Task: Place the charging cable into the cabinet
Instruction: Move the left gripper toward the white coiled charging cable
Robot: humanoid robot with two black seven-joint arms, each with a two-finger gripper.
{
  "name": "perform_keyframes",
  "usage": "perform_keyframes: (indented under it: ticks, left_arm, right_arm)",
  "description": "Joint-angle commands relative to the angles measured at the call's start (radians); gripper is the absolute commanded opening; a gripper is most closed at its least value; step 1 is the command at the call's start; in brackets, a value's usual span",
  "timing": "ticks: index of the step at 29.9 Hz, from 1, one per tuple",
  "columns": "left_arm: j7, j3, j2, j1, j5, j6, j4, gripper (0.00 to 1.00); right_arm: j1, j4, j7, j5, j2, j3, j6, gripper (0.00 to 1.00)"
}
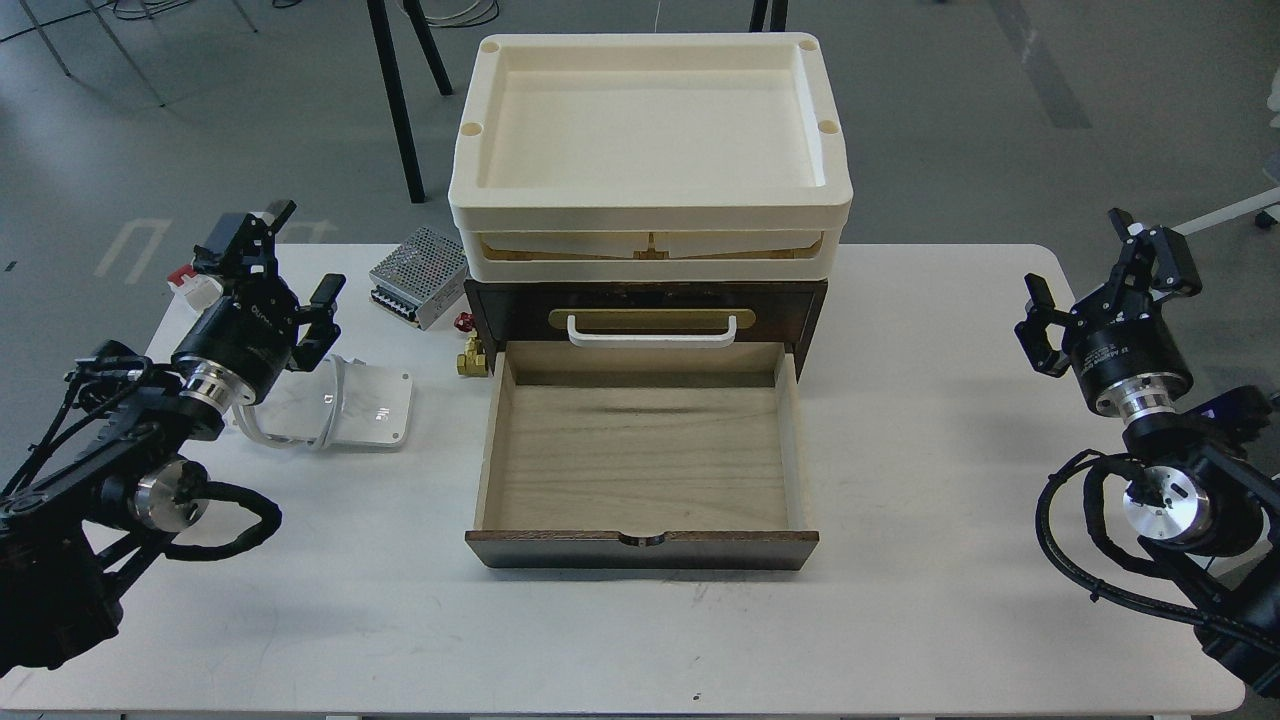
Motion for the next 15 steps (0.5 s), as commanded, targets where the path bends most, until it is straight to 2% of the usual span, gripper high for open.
perform_keyframes:
  ticks: [1, 4, 10, 15]
  left_arm:
    - [0.000, -0.005, -0.012, 0.001, -0.001, 0.010, 0.044, 1.00]
    - [0.000, -0.027, -0.040, -0.004, -0.005, 0.001, 0.085, 1.00]
    - [0.000, -0.074, -0.020, -0.009, 0.020, -0.028, 0.092, 1.00]
    - [0.000, -0.077, 0.144, -0.042, 0.323, -0.070, 0.033, 1.00]
  right_arm:
    - [0.000, 0.000, 0.000, 0.000, 0.000, 0.000, 0.000, 0.99]
    - [0.000, 0.000, 0.000, 0.000, 0.000, 0.002, 0.000, 0.99]
    - [0.000, 0.000, 0.000, 0.000, 0.000, 0.003, 0.000, 0.99]
    - [0.000, 0.000, 0.000, 0.000, 0.000, 0.003, 0.000, 0.99]
